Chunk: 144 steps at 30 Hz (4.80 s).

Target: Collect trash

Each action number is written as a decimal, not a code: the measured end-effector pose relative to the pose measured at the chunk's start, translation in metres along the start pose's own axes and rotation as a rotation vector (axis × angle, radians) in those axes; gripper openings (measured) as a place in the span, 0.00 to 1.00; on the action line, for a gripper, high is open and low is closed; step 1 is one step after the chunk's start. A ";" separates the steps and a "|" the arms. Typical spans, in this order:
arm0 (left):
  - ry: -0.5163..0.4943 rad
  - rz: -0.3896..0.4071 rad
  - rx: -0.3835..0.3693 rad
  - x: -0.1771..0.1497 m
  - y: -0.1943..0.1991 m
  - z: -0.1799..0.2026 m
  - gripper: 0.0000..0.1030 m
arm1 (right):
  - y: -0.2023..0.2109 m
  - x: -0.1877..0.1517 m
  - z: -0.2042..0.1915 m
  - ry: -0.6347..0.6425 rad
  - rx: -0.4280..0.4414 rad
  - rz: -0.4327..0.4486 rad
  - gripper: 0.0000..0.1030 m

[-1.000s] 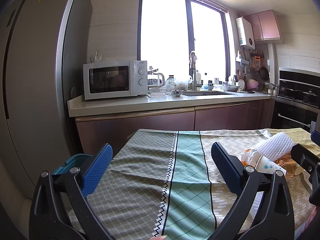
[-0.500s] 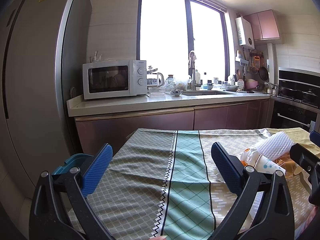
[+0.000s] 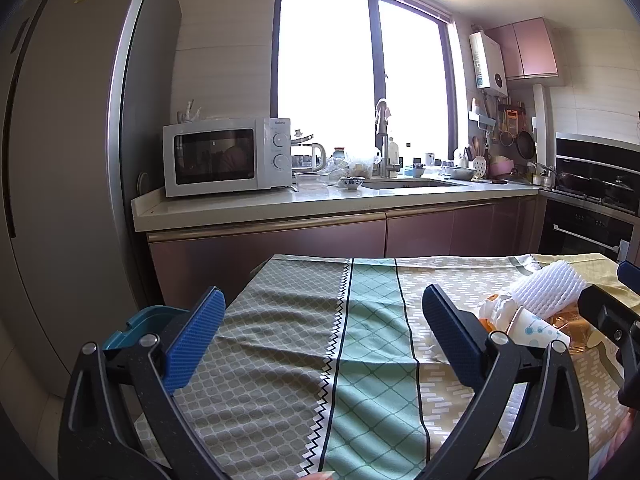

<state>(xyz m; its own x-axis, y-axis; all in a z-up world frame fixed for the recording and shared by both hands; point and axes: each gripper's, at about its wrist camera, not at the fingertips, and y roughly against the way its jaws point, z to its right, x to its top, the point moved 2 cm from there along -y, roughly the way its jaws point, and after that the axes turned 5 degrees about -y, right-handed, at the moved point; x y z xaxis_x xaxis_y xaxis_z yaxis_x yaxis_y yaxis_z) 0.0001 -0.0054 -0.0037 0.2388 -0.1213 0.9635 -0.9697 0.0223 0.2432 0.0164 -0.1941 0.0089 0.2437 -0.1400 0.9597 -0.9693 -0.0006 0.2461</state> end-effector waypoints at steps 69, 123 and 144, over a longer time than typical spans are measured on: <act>-0.007 -0.383 -0.744 -0.039 -0.048 0.050 0.12 | -0.035 -0.016 0.063 -0.348 0.310 -0.295 0.00; 0.163 -0.299 -0.217 -0.020 -0.077 -0.185 0.12 | -0.136 -0.009 -0.116 -0.174 0.659 -0.500 0.58; 0.242 -0.530 0.022 -0.086 -0.204 -0.307 0.20 | -0.270 -0.043 -0.277 -0.007 0.682 -0.754 0.59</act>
<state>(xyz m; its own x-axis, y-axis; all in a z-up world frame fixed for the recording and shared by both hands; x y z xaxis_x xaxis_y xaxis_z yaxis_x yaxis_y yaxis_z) 0.1931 0.3055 -0.1016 0.6943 0.1202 0.7096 -0.7147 -0.0005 0.6994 0.2766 0.0869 -0.0611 0.8015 0.1245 0.5849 -0.3760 -0.6556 0.6549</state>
